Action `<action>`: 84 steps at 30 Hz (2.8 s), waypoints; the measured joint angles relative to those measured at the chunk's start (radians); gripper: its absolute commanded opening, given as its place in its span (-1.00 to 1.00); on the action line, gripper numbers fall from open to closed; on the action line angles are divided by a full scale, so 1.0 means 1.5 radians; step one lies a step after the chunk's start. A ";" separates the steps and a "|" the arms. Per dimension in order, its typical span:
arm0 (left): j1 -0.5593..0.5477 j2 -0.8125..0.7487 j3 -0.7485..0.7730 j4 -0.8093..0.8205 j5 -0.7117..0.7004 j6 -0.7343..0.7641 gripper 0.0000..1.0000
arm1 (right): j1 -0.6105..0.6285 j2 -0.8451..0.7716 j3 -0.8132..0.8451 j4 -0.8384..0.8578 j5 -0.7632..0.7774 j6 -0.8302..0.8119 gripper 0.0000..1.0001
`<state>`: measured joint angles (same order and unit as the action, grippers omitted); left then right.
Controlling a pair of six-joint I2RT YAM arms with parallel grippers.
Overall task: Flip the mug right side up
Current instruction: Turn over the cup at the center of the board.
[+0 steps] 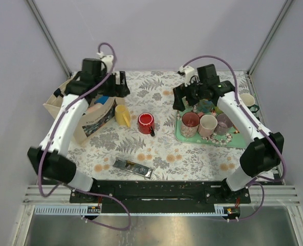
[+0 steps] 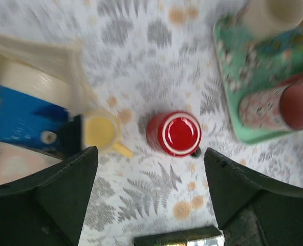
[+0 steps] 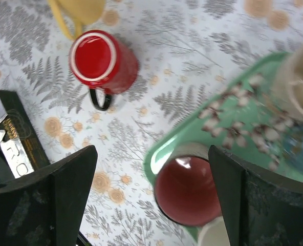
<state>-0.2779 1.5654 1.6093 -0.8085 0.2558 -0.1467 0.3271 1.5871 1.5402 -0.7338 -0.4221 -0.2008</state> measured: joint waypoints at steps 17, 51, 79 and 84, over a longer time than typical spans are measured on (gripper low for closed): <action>0.009 -0.343 -0.186 0.142 -0.054 0.069 0.77 | 0.240 0.235 0.003 0.079 0.094 0.048 0.36; -0.001 -0.526 -0.494 0.315 0.006 0.382 0.80 | 0.125 0.297 0.119 0.020 -0.225 0.112 -1.00; -0.236 -0.398 -0.651 0.831 0.024 0.912 0.00 | 0.068 0.213 -0.033 0.668 -0.673 0.863 -1.00; -0.236 -0.355 -0.655 0.896 0.007 0.958 0.37 | 0.075 0.213 -0.032 0.659 -0.693 0.867 -1.00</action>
<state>-0.6315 1.0328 0.6273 0.5350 0.2657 1.2896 0.4400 1.9060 1.4918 0.2550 -1.4609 1.1000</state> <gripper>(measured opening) 0.669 0.221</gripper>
